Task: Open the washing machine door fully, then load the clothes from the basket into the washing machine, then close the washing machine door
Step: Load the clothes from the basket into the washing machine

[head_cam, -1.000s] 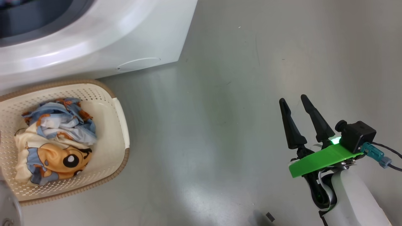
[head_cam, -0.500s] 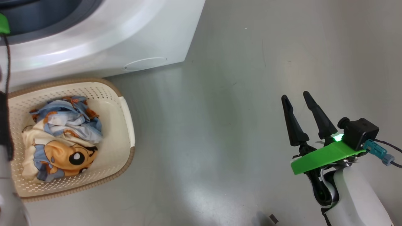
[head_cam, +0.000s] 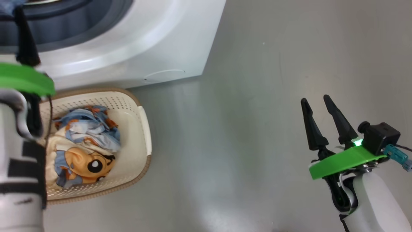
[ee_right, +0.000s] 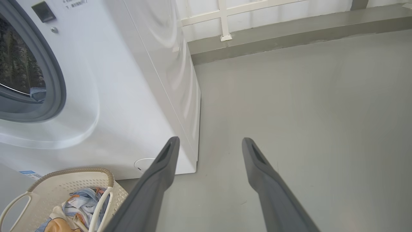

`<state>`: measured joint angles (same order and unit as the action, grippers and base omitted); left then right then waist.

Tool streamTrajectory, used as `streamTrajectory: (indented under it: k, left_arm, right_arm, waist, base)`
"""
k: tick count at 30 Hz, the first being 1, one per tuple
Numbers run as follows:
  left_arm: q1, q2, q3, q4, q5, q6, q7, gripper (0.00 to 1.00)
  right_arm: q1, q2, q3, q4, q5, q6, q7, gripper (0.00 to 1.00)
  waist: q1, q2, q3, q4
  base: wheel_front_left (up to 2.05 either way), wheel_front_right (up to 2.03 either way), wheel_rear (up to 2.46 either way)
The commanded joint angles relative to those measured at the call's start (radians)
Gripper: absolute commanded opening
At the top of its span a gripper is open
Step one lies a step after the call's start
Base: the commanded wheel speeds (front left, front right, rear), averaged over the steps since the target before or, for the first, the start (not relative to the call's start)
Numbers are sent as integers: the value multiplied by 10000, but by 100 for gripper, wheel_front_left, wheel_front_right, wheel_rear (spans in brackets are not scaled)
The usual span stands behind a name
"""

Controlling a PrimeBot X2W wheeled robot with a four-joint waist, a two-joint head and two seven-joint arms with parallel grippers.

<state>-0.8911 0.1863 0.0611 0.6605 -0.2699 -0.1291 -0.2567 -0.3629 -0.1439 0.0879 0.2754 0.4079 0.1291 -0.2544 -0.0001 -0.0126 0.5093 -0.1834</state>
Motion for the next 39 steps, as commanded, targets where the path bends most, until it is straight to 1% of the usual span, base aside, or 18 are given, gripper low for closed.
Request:
streamTrajectory:
  k: [1,8,9,13,18,22,33,39]
  left_arm:
    - [554,342,185,-403,-24,-15,-51,100]
    - [2225,-10,261,-1108,-77,-15,-51,100]
    - [2225,-10,261,-1108,-77,-15,-51,100]
    - [3152,-152,223,-1513,-32,-15,-51,100]
    - [4280,-191,167,-1918,111,-15,-51,100]
    - [4971,-350,295,-2250,-1,-15,-51,100]
    - [6850,-454,243,-3339,79,-15,-51,100]
    - [7830,-510,380,-4009,12,-15,-51,100]
  right_arm:
    - [440,-154,134,-138,-38,16,-74,100]
    - [908,-461,23,57,-32,16,-74,100]
    - [908,-461,23,57,-32,16,-74,100]
    - [1232,-613,-29,140,-38,16,-74,100]
    - [1645,-806,-94,196,-18,16,-74,100]
    - [1945,-918,-216,182,1,16,-74,100]
    - [2775,-993,-398,128,39,16,-74,100]
    - [3163,-1029,-513,-28,69,16,-74,100]
  waist:
    - [1,-1,-411,292]
    - [1,-1,-1302,762]
    - [1,-1,-1302,762]
    - [1,-1,-1829,1012]
    - [1,-1,-2381,1295]
    - [1,-1,-2707,1484]
    - [1,-1,-3609,1640]
    - [1,-1,-3833,1668]
  base:
    - [0,0,0]
    - [0,0,0]
    - [0,0,0]
    - [0,0,0]
    - [0,0,0]
    - [0,0,0]
    - [0,0,0]
    - [0,0,0]
